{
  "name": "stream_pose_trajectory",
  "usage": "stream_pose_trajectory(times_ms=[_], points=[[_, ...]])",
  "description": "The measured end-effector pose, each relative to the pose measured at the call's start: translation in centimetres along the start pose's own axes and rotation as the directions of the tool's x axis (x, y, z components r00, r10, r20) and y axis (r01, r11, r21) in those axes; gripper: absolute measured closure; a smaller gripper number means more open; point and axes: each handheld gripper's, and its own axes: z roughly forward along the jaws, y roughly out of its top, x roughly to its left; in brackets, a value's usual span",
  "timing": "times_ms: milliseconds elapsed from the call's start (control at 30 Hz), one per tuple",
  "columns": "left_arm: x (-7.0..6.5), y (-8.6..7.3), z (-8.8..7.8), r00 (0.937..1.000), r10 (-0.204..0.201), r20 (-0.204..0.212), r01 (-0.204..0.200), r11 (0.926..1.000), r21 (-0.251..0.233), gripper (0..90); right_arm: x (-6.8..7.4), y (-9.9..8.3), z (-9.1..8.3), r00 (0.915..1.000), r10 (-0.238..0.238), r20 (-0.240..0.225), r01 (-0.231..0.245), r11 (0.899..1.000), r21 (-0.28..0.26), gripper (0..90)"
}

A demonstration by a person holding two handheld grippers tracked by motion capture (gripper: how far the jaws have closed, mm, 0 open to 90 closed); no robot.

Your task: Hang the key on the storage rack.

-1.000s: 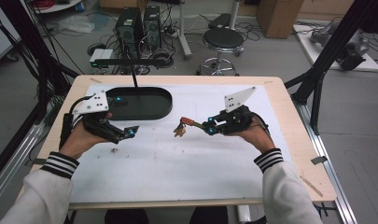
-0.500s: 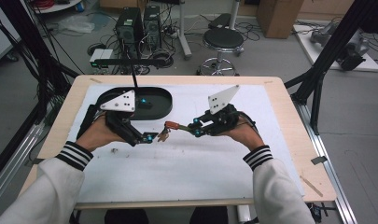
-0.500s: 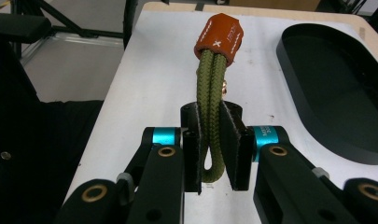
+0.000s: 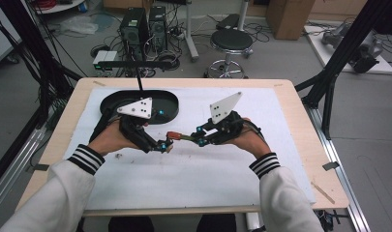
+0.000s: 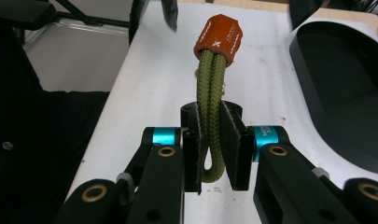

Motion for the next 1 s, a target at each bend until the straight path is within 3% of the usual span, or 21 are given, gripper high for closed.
stream_pose_trajectory(times_ms=[133, 500, 700, 1000], points=[[-0.32, -0.04, 0.39, 0.9984, 0.035, 0.045, -0.035, 0.9993, 0.015, 26.9, 0.09, 0.09, 0.18, 1.0000, -0.005, -0.006, 0.005, 1.000, 0.002, 79.6], [-0.58, 0.16, 0.94, 0.9924, 0.032, 0.119, -0.038, 0.9980, 0.051, 46.6, 0.35, 0.23, 0.52, 0.9994, -0.021, -0.027, 0.022, 1.000, 0.013, 79.6], [-0.68, 0.18, 1.10, 0.9911, 0.035, 0.128, -0.042, 0.9978, 0.052, 51.0, 0.43, 0.24, 0.59, 0.9994, -0.021, -0.028, 0.022, 1.000, 0.018, 79.6], [-0.72, 0.20, 0.93, 0.9924, 0.033, 0.118, -0.043, 0.9959, 0.080, 67.4, 0.49, 0.34, 0.95, 0.9991, -0.025, -0.035, 0.026, 0.999, 0.026, 79.6]])
